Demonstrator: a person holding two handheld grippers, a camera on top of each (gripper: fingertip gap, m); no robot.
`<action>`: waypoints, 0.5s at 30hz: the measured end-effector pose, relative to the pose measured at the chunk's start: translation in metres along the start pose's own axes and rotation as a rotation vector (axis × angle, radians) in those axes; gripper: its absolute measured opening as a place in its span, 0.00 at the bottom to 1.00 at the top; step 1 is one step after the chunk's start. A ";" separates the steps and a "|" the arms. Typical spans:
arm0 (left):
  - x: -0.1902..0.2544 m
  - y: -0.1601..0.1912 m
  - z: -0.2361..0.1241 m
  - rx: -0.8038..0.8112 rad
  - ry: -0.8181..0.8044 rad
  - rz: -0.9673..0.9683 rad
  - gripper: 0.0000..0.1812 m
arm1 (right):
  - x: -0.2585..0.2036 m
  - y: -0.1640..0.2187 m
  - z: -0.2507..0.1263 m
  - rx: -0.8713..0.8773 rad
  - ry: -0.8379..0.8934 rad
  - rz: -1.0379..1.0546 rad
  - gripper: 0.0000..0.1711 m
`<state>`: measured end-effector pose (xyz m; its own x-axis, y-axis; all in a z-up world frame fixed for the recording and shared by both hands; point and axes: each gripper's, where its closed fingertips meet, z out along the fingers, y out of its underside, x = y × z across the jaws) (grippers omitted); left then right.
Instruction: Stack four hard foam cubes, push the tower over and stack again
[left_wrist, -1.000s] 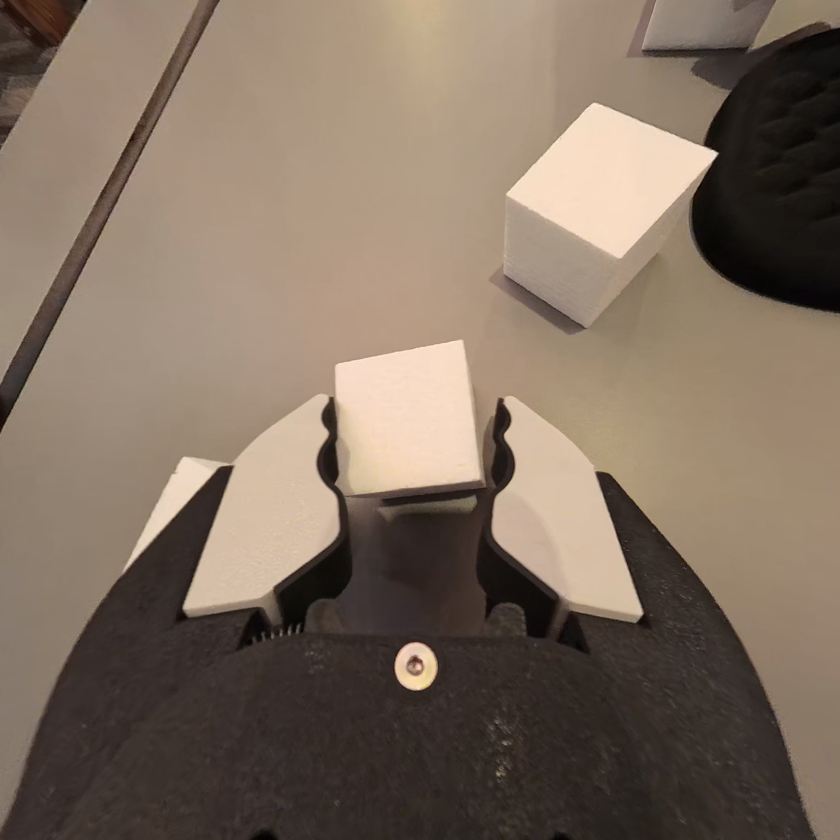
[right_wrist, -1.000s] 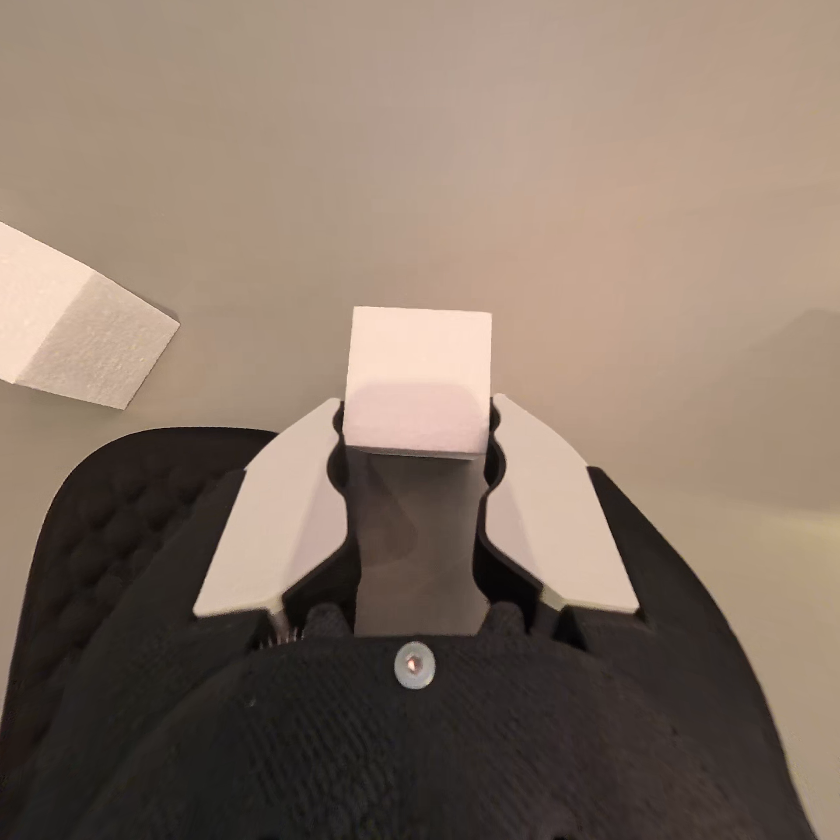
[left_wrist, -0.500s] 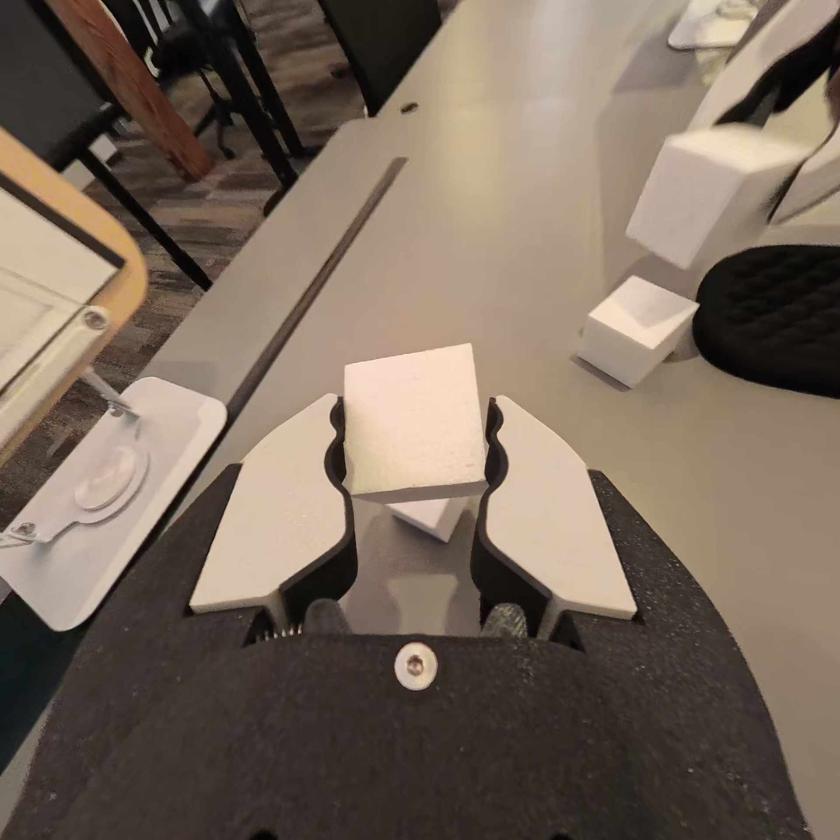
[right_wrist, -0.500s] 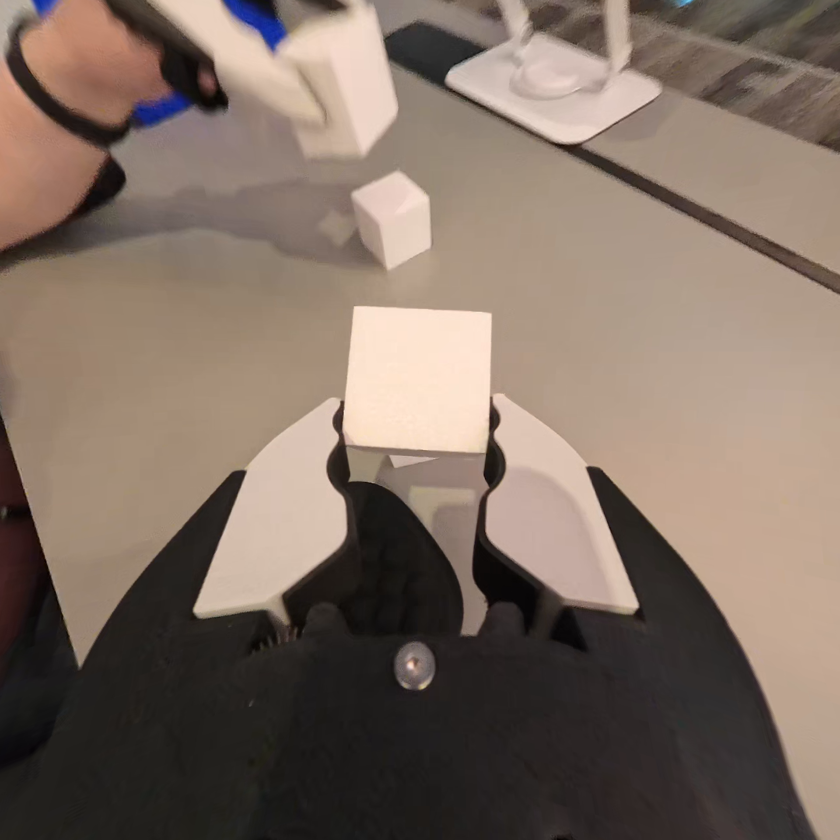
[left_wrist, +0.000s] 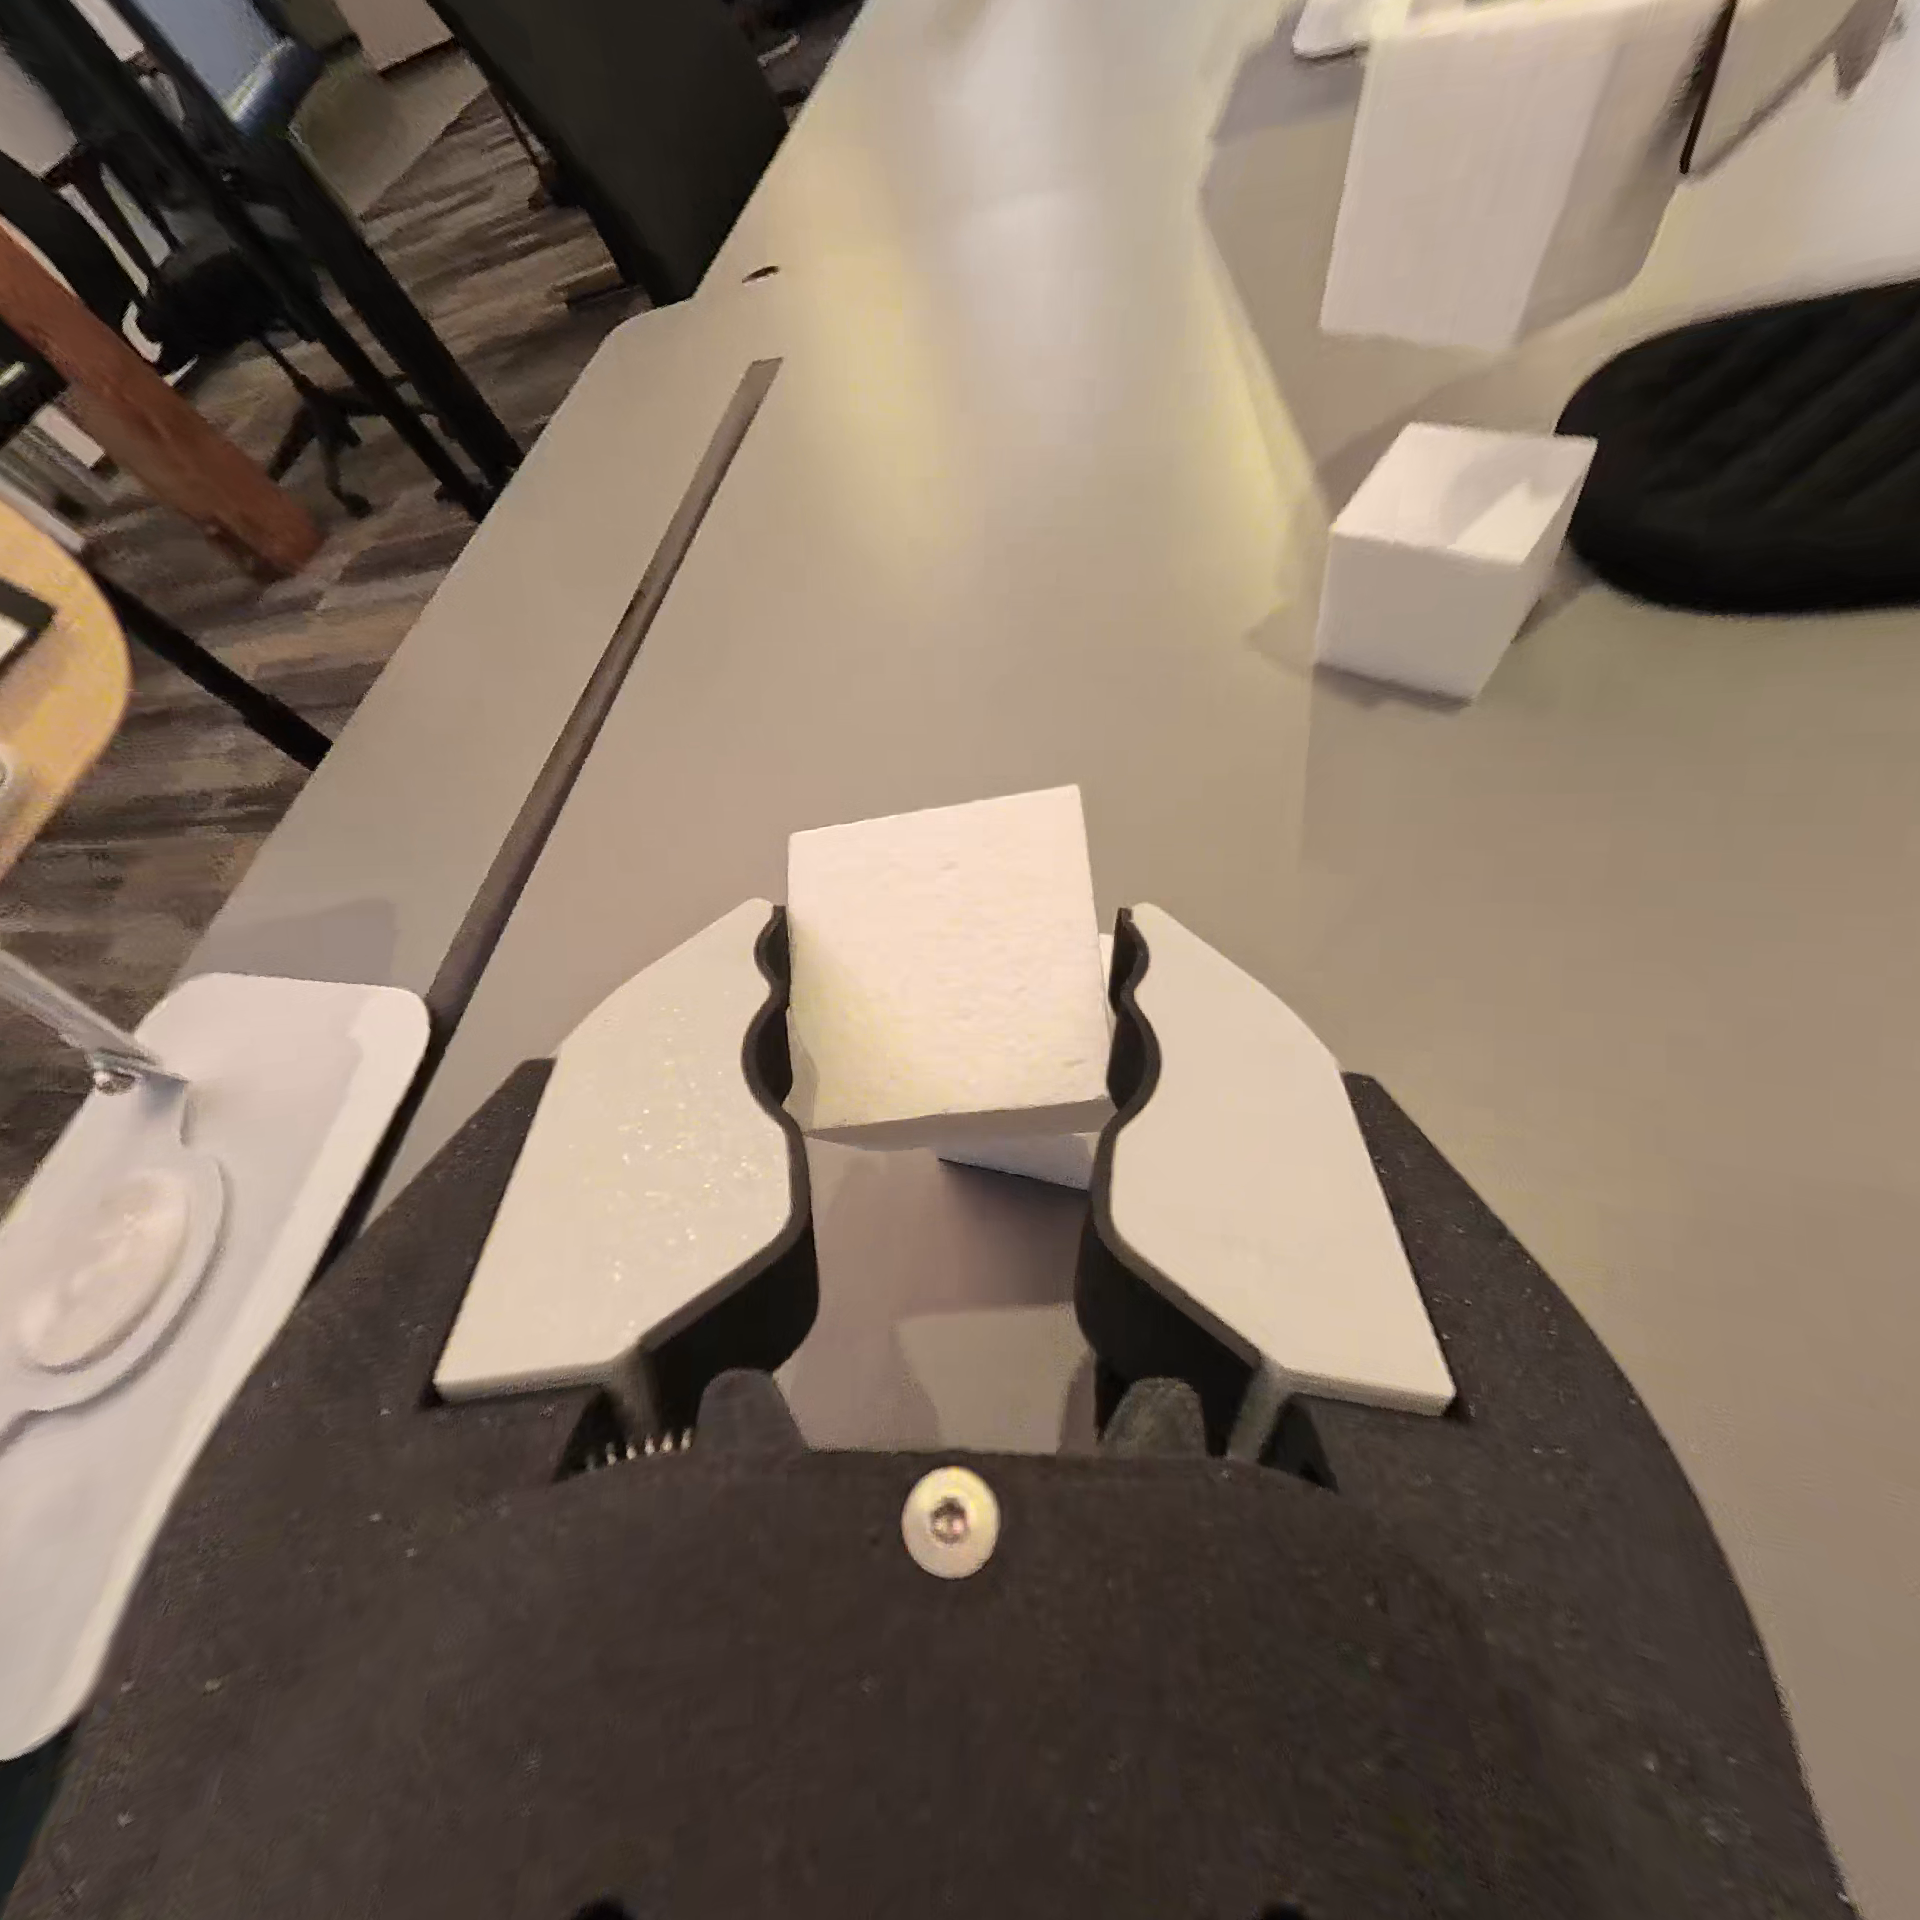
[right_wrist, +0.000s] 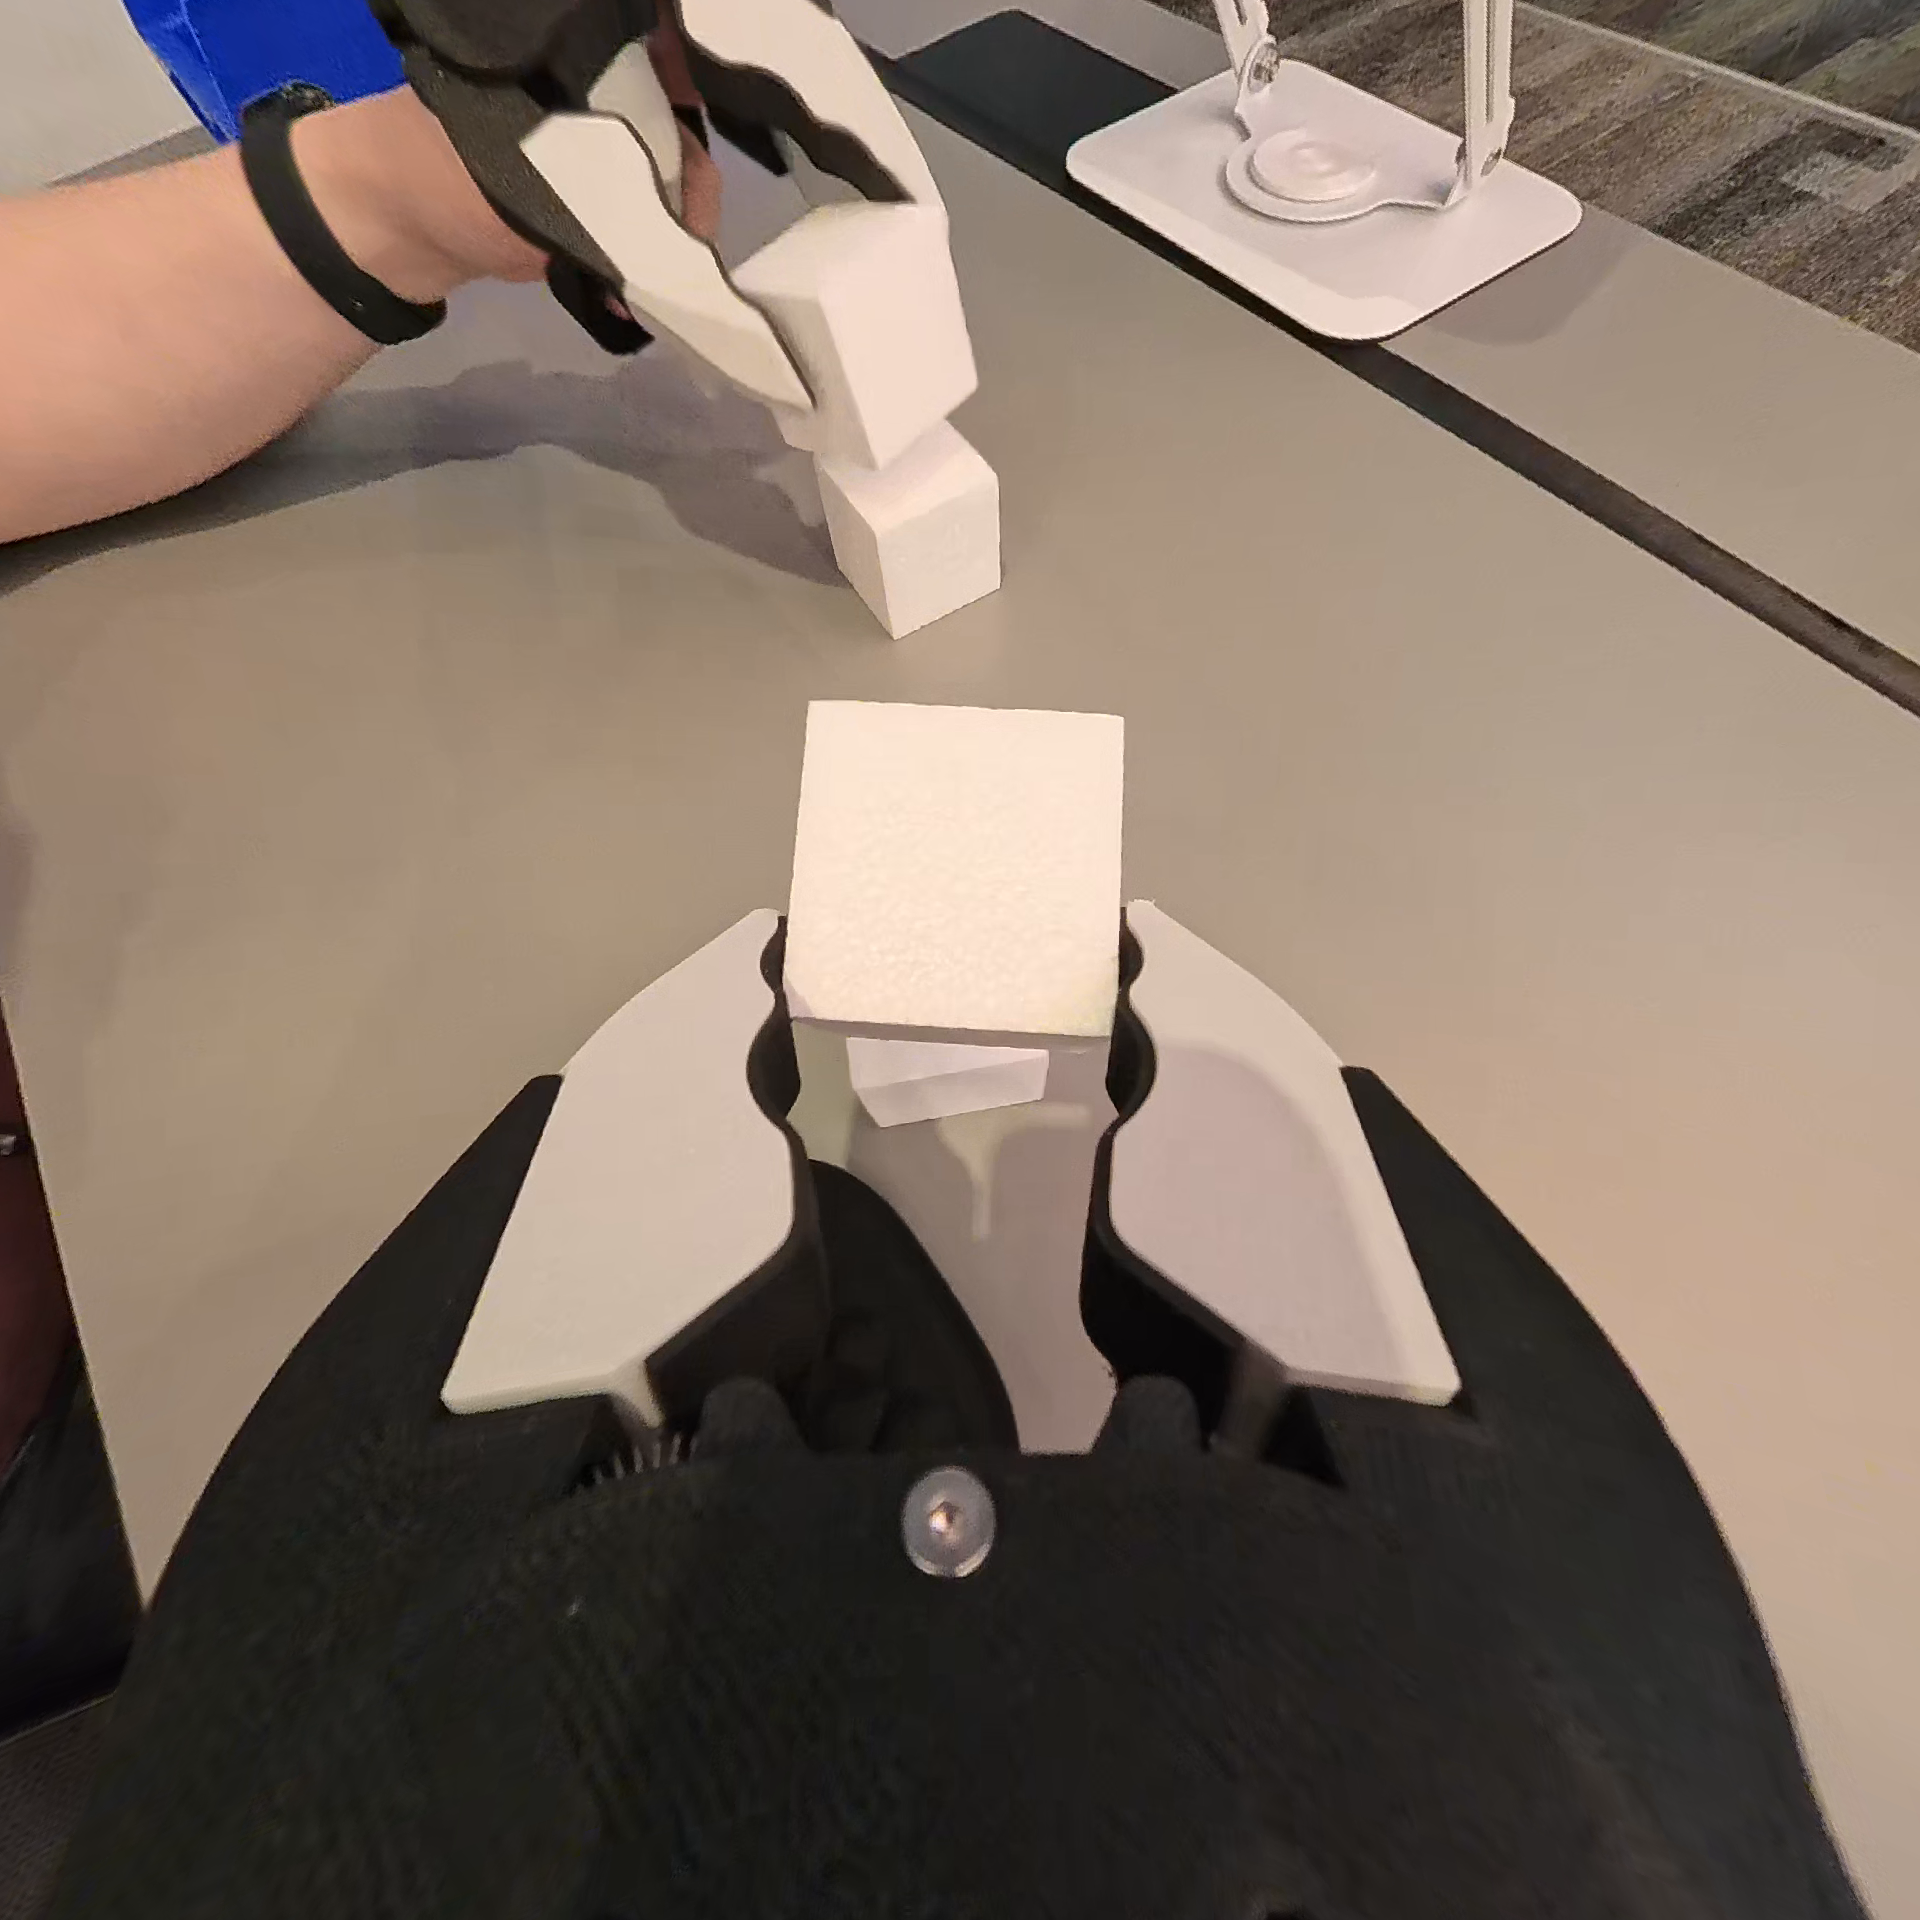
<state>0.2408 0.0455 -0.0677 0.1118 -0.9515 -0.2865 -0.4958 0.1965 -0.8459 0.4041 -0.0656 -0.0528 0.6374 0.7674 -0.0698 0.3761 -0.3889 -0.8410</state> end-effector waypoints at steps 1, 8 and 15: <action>0.001 0.001 0.003 -0.017 0.004 0.033 0.33 | 0.000 0.000 -0.001 0.002 -0.001 0.002 0.34; 0.000 0.004 0.011 -0.062 0.000 0.085 0.33 | 0.001 0.003 -0.001 0.012 -0.010 0.022 0.34; -0.011 -0.025 -0.015 0.049 0.003 -0.052 0.42 | -0.002 -0.014 0.010 0.012 -0.046 0.009 0.34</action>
<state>0.2393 0.0475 -0.0372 0.1334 -0.9614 -0.2405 -0.4466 0.1584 -0.8806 0.3908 -0.0569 -0.0466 0.6094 0.7864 -0.1015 0.3624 -0.3901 -0.8465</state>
